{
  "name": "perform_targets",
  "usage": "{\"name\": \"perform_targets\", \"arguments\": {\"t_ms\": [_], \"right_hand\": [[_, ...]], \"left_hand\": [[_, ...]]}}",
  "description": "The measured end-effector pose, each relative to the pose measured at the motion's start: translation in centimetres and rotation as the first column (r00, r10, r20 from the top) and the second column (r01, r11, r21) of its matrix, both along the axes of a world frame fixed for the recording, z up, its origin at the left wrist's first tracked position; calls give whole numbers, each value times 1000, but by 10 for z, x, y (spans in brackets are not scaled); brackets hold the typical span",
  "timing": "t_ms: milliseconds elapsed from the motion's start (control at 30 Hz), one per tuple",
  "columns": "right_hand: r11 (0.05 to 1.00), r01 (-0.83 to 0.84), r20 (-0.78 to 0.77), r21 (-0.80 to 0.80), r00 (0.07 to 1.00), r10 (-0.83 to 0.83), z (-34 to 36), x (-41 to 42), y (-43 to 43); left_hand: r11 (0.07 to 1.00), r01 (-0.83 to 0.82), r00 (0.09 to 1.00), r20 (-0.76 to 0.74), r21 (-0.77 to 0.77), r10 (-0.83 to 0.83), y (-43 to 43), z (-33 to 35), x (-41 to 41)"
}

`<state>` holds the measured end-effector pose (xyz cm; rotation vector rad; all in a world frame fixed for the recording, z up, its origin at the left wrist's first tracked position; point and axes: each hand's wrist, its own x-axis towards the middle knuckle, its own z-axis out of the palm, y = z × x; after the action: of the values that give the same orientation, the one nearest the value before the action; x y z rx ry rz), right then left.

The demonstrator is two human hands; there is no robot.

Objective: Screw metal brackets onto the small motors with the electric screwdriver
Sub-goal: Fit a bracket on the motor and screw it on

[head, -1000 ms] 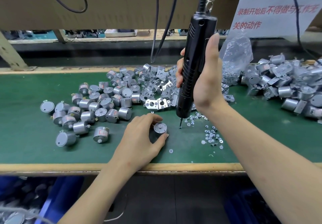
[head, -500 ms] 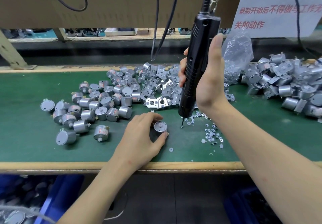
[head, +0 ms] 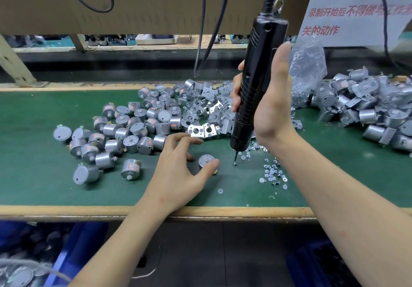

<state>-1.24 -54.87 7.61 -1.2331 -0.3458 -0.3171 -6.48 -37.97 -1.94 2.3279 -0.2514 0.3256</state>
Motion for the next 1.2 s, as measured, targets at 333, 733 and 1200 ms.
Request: {"name": "perform_targets", "arguments": {"t_ms": [333, 733, 1200], "right_hand": [[1000, -3, -3, -15, 1000, 3, 1, -2, -1], [1000, -24, -37, 10, 999, 24, 0, -3, -2], [997, 75, -5, -3, 997, -75, -3, -7, 3]], "left_hand": [[994, 30, 999, 8, 103, -31, -2, -3, -3], [998, 21, 1000, 7, 60, -22, -1, -3, 0], [987, -92, 987, -146, -134, 73, 8, 5, 18]]}}
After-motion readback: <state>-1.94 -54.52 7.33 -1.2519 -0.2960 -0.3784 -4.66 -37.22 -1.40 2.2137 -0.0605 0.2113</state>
